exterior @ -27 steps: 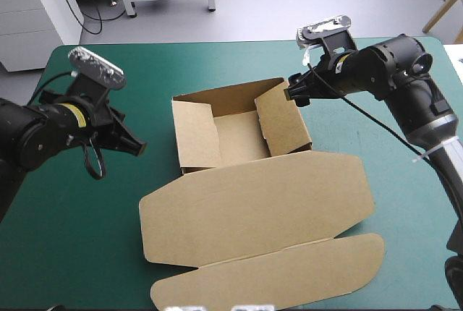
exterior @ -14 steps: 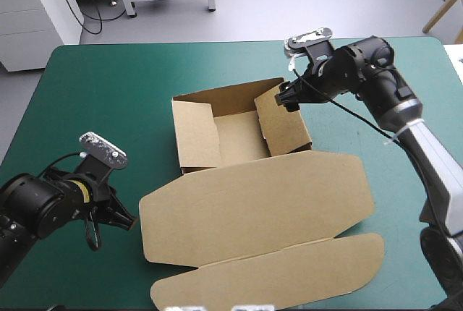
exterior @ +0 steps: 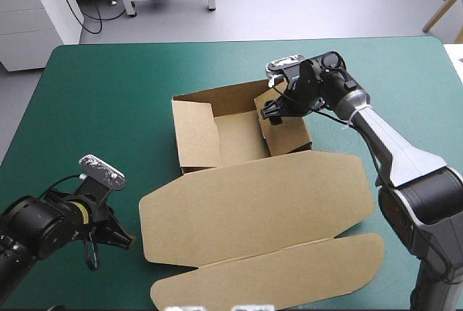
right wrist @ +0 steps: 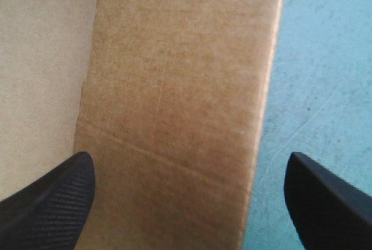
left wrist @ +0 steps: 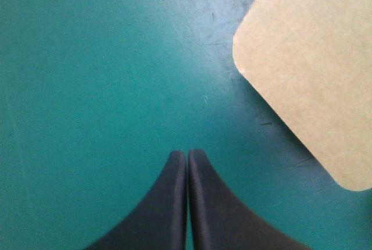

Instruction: Fold the box

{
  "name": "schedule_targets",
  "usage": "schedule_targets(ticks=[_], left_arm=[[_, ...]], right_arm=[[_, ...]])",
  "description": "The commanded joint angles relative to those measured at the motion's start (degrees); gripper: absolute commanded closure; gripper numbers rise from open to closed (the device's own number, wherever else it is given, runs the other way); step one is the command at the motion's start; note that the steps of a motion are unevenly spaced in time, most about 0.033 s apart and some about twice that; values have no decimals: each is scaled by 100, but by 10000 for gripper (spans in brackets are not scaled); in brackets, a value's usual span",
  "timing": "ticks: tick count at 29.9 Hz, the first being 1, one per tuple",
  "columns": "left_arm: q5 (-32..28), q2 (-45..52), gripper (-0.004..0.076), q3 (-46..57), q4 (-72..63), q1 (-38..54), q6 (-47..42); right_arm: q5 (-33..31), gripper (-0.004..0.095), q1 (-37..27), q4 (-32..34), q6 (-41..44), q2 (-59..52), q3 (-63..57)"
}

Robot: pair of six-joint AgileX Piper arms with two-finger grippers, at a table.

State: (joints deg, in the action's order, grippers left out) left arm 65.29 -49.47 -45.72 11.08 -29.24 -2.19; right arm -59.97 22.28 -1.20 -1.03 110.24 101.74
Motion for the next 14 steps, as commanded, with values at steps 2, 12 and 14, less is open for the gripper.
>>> schedule_targets(ticks=[2, 12, 14], left_arm=[[-204, 58, 734, -129, 36, -41, -70], [-221, 58, 734, -129, 36, -41, -77], [-233, 58, 734, -129, 36, -41, -77]], right_arm=[[300, 222, -13, -91, -80, -208, 177], [204, 670, -13, -91, -89, -71, 177], [192, 751, -13, -70, -89, -71, 177]])
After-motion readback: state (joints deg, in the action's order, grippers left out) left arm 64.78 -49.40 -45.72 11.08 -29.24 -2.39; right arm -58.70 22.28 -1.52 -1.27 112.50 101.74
